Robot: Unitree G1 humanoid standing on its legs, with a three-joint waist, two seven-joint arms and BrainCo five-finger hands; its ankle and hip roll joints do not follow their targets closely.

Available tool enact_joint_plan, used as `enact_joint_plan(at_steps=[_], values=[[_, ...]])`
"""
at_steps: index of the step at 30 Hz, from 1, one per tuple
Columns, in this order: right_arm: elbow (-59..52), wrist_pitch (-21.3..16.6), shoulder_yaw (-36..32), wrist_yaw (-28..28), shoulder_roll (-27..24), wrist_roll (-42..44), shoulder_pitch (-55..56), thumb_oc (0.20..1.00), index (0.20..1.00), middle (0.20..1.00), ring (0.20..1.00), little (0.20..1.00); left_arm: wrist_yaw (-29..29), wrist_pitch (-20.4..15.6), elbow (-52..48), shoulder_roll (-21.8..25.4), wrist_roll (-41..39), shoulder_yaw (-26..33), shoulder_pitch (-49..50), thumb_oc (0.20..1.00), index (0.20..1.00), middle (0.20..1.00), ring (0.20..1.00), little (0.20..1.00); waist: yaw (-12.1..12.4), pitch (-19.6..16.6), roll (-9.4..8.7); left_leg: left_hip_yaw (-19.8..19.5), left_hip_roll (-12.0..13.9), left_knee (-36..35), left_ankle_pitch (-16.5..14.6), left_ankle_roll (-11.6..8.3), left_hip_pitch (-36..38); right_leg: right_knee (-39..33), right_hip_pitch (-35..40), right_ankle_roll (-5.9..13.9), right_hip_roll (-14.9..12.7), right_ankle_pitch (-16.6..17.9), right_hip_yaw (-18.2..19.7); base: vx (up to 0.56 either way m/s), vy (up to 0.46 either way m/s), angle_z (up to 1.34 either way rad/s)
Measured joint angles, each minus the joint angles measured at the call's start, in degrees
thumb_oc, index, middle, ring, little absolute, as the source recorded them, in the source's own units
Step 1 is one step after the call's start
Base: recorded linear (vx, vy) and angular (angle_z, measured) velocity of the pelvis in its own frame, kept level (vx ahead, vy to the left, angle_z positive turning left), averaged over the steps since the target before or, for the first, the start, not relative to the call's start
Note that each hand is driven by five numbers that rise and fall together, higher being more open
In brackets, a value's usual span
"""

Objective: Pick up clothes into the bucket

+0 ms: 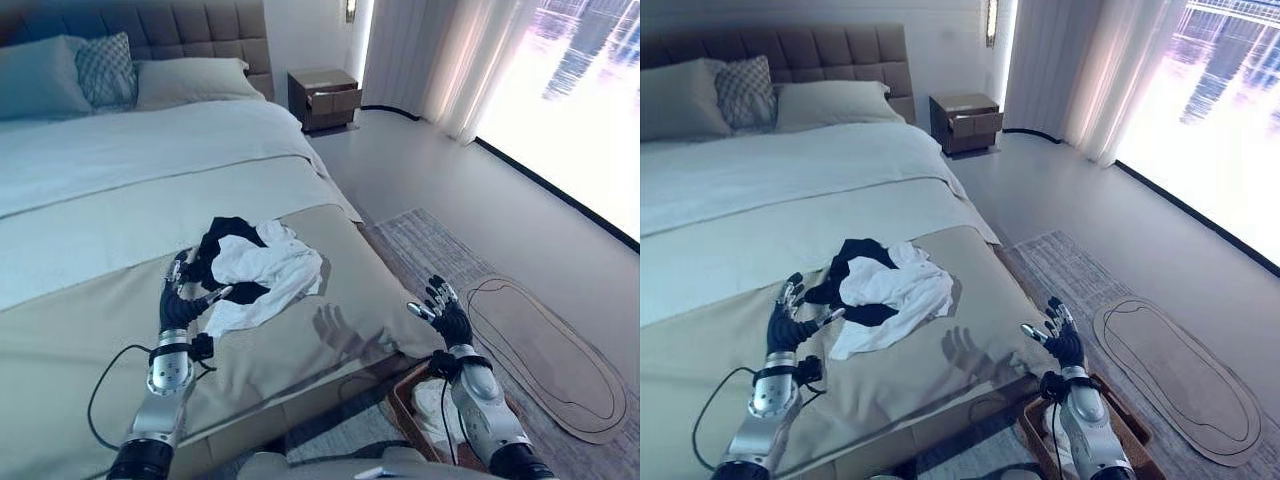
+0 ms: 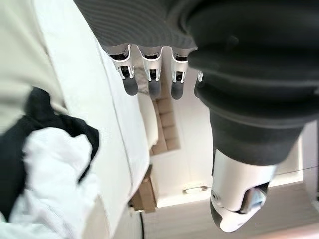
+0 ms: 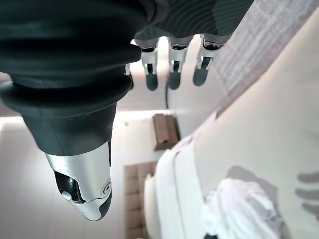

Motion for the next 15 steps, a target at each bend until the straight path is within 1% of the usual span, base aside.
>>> enact_joint_plan(at_steps=[1, 2, 3, 5, 6, 7, 9, 11, 12, 13, 15], values=[[-0.2, 0.1, 0.0, 0.0, -0.4, 0.0, 0.2, 1.000, 1.000, 1.000, 1.000, 1.000, 0.0, 0.1, 0.0, -0.9, 0.0, -0.1, 0.2, 1.000, 1.000, 1.000, 1.000, 1.000, 0.1, 0.7, 0.30, 0.1, -1.0, 6.3, -0.3, 0.43, -1.2, -0.6, 0.9, 0.27, -0.3, 0.9, -0.7, 0.14, -0.176, 0.00], [-0.2, 0.1, 0.0, 0.0, -1.3, 0.0, 0.7, 1.000, 1.000, 1.000, 1.000, 1.000, 0.0, 0.2, 0.1, -1.9, 0.0, 0.0, 0.4, 1.000, 1.000, 1.000, 1.000, 1.000, 0.0, 0.4, 1.90, -0.2, 0.5, 5.9, -1.9, -0.89, 0.3, -0.7, 2.0, 0.84, 1.0, 1.5, -1.3, 0.14, -0.199, 0.11], [-0.2, 0.3, 0.1, -0.1, -1.4, 0.0, 1.8, 1.000, 1.000, 1.000, 1.000, 1.000, 0.1, 0.2, 0.1, -2.1, 0.0, -0.2, 0.3, 1.000, 1.000, 1.000, 1.000, 1.000, 0.1, -0.3, 1.26, 0.6, 0.5, 3.8, -1.7, -1.53, 1.4, -0.7, 1.9, 0.86, 0.8, 1.5, -1.2, 0.06, -0.103, 0.13], [-0.6, 0.3, -0.1, -0.1, -1.6, 0.0, 2.0, 1.000, 1.000, 1.000, 1.000, 1.000, 0.1, 0.2, -0.1, -1.4, 0.1, -0.3, -0.2, 1.000, 1.000, 1.000, 1.000, 1.000, 0.0, -1.0, 0.72, 1.0, 1.0, 2.4, -1.4, -1.30, 1.4, -1.2, 1.4, 0.82, 1.4, 1.6, -1.0, 0.07, -0.138, -0.04], [-0.8, 0.3, -0.2, -0.1, -1.8, 0.0, 2.1, 1.000, 1.000, 1.000, 1.000, 1.000, 0.2, 0.4, 0.0, -1.2, 0.5, -0.3, -0.5, 1.000, 1.000, 1.000, 1.000, 1.000, -0.1, -1.1, 0.78, 0.9, 1.4, 2.3, -1.4, -1.33, 1.3, -1.2, 1.3, 0.81, 1.6, 1.8, -1.0, 0.10, -0.179, -0.05], [-1.0, 0.3, -0.6, 0.0, -2.0, 0.0, 2.6, 1.000, 1.000, 1.000, 1.000, 1.000, 0.4, 0.6, 0.0, -0.5, 2.0, -0.6, -0.9, 1.000, 1.000, 1.000, 1.000, 1.000, -0.1, -1.2, 0.60, 0.8, 1.6, 2.1, -0.9, -0.90, 1.2, -1.8, 1.6, 0.64, 1.9, 1.9, -1.0, 0.09, -0.146, 0.02], [-1.0, 0.3, -1.2, 0.1, -2.2, 0.2, 3.2, 1.000, 1.000, 1.000, 1.000, 1.000, 0.8, 1.3, 1.3, 0.0, 3.7, -1.8, -1.7, 1.000, 1.000, 1.000, 1.000, 1.000, -0.5, -1.8, 1.02, 0.5, 2.2, 2.5, -0.7, -0.68, 1.3, -2.0, 2.0, 0.36, 3.0, 1.9, -1.3, 0.08, -0.177, 0.05], [-1.5, 0.3, -1.2, 0.4, -2.4, 0.5, 3.3, 1.000, 1.000, 1.000, 1.000, 1.000, 1.1, 2.2, 3.5, 0.6, 5.9, -2.7, -2.7, 1.000, 1.000, 1.000, 1.000, 1.000, -1.0, -2.0, 1.33, 0.4, 2.2, 4.0, -0.5, -1.03, 1.1, -2.0, 2.5, -0.05, 3.6, 1.7, -1.4, -0.04, -0.060, 0.06], [-1.6, 0.1, -1.2, 0.6, -2.6, 0.6, 3.3, 1.000, 1.000, 1.000, 1.000, 1.000, 1.6, 2.4, 5.3, 0.9, 6.9, -3.6, -4.2, 1.000, 1.000, 1.000, 1.000, 1.000, -1.5, -1.8, 1.75, 0.2, 2.3, 6.4, 0.1, -2.06, -0.3, -1.4, 2.5, -0.72, 3.7, 1.2, -2.1, -0.07, 0.020, 0.16], [-1.6, 0.1, -1.2, 0.6, -2.9, 0.6, 3.3, 1.000, 1.000, 1.000, 1.000, 1.000, 1.9, 2.6, 6.7, 1.1, 7.0, -4.6, -5.5, 1.000, 1.000, 1.000, 1.000, 1.000, -1.5, -1.8, 1.76, -0.1, 2.1, 7.9, 0.0, -2.14, -1.6, -1.0, 2.1, -0.69, 3.6, 1.1, -2.4, -0.07, 0.059, 0.20], [-1.6, 0.1, -1.2, 0.5, -3.8, 0.7, 2.5, 1.000, 1.000, 1.000, 1.000, 1.000, 2.8, 2.8, 7.8, 0.9, 9.2, -5.4, -8.0, 1.000, 1.000, 1.000, 1.000, 1.000, -1.7, -1.2, 2.71, -0.2, 2.4, 8.1, 0.1, -2.17, -3.0, -0.6, 0.7, -0.68, 3.4, 1.1, -2.4, -0.07, 0.094, 0.01]])
